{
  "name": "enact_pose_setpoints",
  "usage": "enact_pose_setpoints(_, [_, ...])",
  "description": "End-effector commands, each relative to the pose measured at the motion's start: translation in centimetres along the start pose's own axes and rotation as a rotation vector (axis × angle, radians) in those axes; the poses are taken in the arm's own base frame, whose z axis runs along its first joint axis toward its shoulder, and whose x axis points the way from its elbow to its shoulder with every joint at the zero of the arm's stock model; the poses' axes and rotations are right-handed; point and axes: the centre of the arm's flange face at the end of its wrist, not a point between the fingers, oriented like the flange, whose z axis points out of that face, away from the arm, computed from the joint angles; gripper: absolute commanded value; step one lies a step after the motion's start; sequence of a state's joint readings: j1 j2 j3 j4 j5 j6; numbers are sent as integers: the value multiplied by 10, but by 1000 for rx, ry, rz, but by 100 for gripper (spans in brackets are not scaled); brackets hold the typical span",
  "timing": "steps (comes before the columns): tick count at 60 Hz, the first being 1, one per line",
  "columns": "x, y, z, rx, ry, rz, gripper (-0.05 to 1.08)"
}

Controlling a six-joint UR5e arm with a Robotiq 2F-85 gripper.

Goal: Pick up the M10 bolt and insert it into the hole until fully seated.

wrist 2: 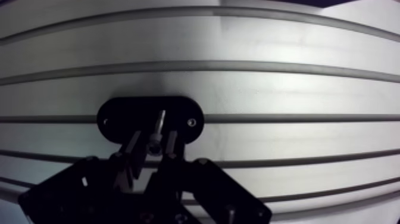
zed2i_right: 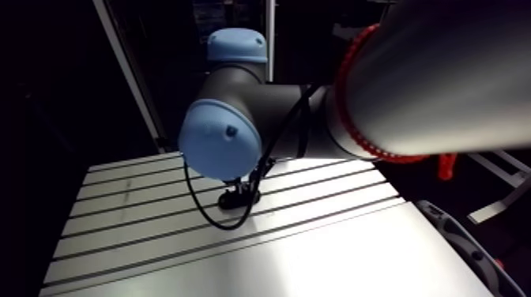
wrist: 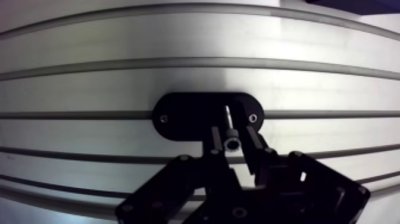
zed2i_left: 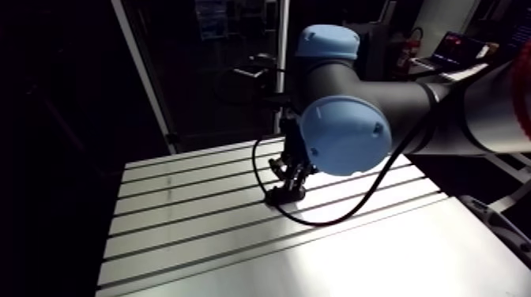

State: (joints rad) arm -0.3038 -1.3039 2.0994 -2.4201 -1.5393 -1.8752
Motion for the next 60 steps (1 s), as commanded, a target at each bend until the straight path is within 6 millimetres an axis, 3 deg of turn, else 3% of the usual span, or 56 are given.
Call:
enact_pose_setpoints(1, [0, 0, 0, 0, 0, 0, 69])
enact_pose_setpoints(46, [3, 1, -4, -3, 11, -1, 82])
enact_pose_setpoints(60, [11, 2, -15, -4, 38, -4, 87])
